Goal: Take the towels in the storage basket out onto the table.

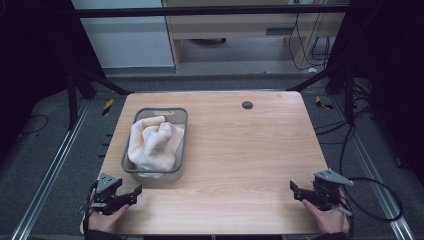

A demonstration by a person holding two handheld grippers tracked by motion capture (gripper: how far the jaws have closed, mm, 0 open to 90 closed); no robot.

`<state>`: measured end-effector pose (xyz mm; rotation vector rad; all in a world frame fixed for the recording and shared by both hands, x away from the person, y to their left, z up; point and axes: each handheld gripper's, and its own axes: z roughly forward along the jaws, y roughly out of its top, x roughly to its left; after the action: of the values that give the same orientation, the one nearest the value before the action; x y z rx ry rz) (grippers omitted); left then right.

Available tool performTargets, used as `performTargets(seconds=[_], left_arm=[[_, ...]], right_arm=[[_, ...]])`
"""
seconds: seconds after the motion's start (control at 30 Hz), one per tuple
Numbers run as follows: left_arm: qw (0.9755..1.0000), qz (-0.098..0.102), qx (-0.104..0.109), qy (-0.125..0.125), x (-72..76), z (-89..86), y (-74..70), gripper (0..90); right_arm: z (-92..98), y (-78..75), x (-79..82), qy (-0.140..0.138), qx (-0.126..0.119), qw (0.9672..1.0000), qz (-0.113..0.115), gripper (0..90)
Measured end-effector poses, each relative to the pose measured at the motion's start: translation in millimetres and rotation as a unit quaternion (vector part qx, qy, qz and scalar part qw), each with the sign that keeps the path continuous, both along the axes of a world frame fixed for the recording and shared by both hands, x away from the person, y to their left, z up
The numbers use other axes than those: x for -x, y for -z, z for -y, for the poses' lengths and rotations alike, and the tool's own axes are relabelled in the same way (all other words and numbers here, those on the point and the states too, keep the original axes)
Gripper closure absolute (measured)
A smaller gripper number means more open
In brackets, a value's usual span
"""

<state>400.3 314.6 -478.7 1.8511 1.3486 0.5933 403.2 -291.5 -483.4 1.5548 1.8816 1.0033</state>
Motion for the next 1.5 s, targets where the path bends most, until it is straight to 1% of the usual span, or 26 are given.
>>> performTargets(seconds=[0.1, 0.17, 0.2, 0.27, 0.3, 0.33, 0.43, 0.53, 0.57, 0.73, 0.9, 1.0, 1.1, 1.2, 1.27, 1.33, 1.4, 1.5], left_arm=[[1.0, 0.005, -0.001, 0.001, 0.8, -0.2, -2.0, 19.2], [0.9999, 0.014, 0.001, 0.001, 2.3, -0.4, -5.7, 19.4], [0.9999, 0.014, 0.001, 0.001, 2.3, -0.4, -5.7, 19.5], [0.9997, 0.019, 0.012, 0.002, 2.8, -1.3, -9.1, 19.4], [0.9997, 0.017, 0.017, 0.002, 3.2, -1.4, -10.4, 19.4], [0.9997, 0.017, 0.017, 0.002, 3.2, -1.4, -10.4, 19.4], [0.9995, 0.024, 0.022, 0.003, 3.6, -1.4, -16.8, 19.5], [0.9993, 0.028, 0.023, 0.006, 4.1, -0.9, -20.2, 19.4], [0.9992, 0.032, 0.025, 0.006, 4.7, -0.8, -23.4, 19.4], [0.9987, 0.039, 0.032, 0.009, 6.1, -1.1, -29.8, 19.4], [0.9986, 0.042, 0.031, 0.013, 6.9, 0.3, -33.9, 19.4], [0.9981, 0.045, 0.038, 0.019, 6.8, 0.9, -38.9, 19.4], [0.998, 0.048, 0.037, 0.019, 5.9, 1.9, -43.5, 19.4], [0.9979, 0.049, 0.037, 0.021, 4.4, 2.9, -48.1, 19.4], [0.9978, 0.053, 0.033, 0.024, 3.1, 3.5, -52.4, 19.4], [0.9976, 0.055, 0.035, 0.024, 2.7, 3.8, -55.1, 19.4], [0.9969, 0.061, 0.042, 0.026, 1.2, 4.3, -64.7, 19.4], [0.9962, 0.069, 0.045, 0.028, 1.2, 3.9, -72.2, 19.5]], right_arm=[[-1.6, -1.4, 2.0, -0.007, -0.007, 0.9999, 0.005, 6.4], [-1.8, -1.3, 2.6, -0.01, -0.006, 0.9999, 0.009, 6.5], [-1.8, -1.3, 2.6, -0.01, -0.006, 0.9999, 0.009, 6.5], [-2.1, -0.5, 3.8, -0.013, -0.005, 0.9998, 0.012, 8.1], [-2.2, 0.3, 4.2, -0.014, -0.006, 0.9998, 0.014, 8.5], [-2.2, 0.3, 4.2, -0.014, -0.006, 0.9998, 0.014, 8.5], [-2.3, 2.0, 5.5, -0.014, -0.003, 0.9996, 0.024, 8.6], [-2.8, 2.4, 5.9, -0.014, -0.004, 0.9996, 0.023, 8.8], [-2.6, 3.3, 5.6, -0.015, 0.004, 0.9996, 0.024, 8.8], [-2.8, 3.7, 6.5, -0.018, 0.009, 0.9995, 0.026, 8.8], [-3.0, 3.4, 6.9, -0.019, 0.009, 0.9994, 0.027, 8.8], [-3.4, 3.4, 7.4, -0.019, 0.01, 0.9994, 0.028, 8.8], [-3.1, 3.5, 7.1, -0.019, 0.011, 0.9993, 0.03, 8.8], [-3.2, 3.8, 7.1, -0.018, 0.01, 0.9994, 0.026, 8.8], [-3.2, 3.8, 7.0, -0.017, 0.01, 0.9994, 0.027, 8.8], [-3.2, 4.0, 6.5, -0.018, 0.012, 0.9993, 0.029, 8.8], [-3.4, 3.8, 6.8, -0.017, 0.01, 0.9994, 0.027, 8.8], [-3.6, 4.4, 6.4, -0.018, 0.013, 0.9994, 0.026, 8.8]])
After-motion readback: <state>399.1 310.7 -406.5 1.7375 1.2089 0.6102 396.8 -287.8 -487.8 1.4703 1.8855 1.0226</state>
